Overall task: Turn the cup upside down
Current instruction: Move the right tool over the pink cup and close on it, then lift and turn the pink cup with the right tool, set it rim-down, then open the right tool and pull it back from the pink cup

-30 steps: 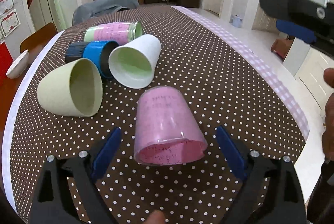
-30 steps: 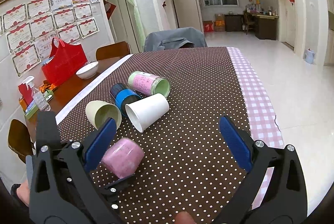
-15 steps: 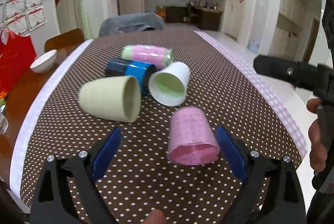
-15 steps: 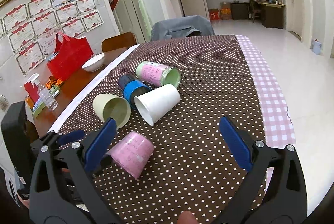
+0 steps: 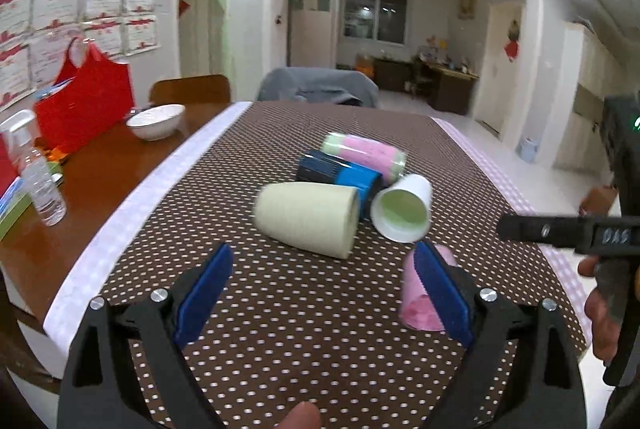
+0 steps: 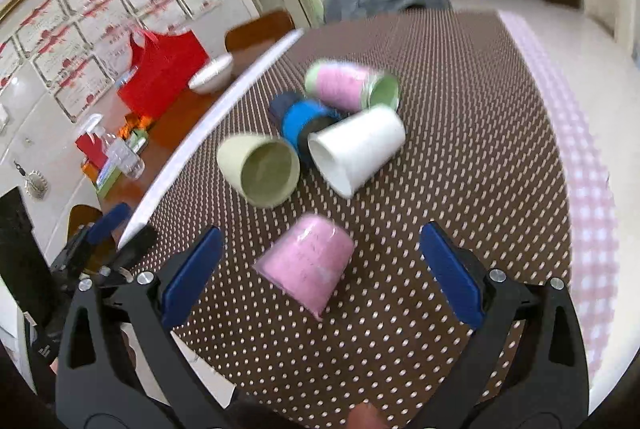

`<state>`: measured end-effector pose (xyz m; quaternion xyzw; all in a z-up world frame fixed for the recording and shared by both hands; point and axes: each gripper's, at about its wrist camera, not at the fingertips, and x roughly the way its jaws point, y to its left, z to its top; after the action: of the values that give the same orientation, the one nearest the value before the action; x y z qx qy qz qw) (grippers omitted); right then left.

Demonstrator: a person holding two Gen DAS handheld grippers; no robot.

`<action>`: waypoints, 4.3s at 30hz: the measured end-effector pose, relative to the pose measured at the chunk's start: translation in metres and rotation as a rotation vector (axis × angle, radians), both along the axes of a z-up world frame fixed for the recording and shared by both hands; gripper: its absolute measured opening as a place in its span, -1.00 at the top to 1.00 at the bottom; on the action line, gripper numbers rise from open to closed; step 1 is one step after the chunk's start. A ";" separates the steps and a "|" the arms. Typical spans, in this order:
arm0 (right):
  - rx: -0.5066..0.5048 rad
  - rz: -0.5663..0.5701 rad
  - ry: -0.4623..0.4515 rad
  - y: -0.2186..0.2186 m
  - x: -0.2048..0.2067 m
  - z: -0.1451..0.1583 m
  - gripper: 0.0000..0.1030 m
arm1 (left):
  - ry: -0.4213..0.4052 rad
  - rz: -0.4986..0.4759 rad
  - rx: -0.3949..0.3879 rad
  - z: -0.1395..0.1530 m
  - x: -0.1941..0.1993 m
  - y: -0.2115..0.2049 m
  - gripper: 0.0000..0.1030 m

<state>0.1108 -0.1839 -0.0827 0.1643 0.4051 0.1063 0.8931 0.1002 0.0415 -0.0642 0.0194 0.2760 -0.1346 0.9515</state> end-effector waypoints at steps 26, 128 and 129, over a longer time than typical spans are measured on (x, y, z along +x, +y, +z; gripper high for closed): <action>0.102 0.002 0.363 0.030 0.062 -0.042 -0.88 | 0.008 0.145 -0.034 -0.032 0.006 0.054 -0.75; -0.267 -0.332 -0.397 0.011 -0.079 0.036 -0.88 | -0.079 0.073 0.018 0.028 -0.048 -0.018 -0.75; -0.278 -0.335 -0.402 0.013 -0.081 0.037 -0.88 | -0.081 0.068 0.021 0.029 -0.049 -0.020 -0.75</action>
<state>0.0295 -0.1712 -0.0455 0.0807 0.1982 -0.0685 0.9744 0.0507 0.0215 -0.0352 0.0253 0.2392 -0.0985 0.9656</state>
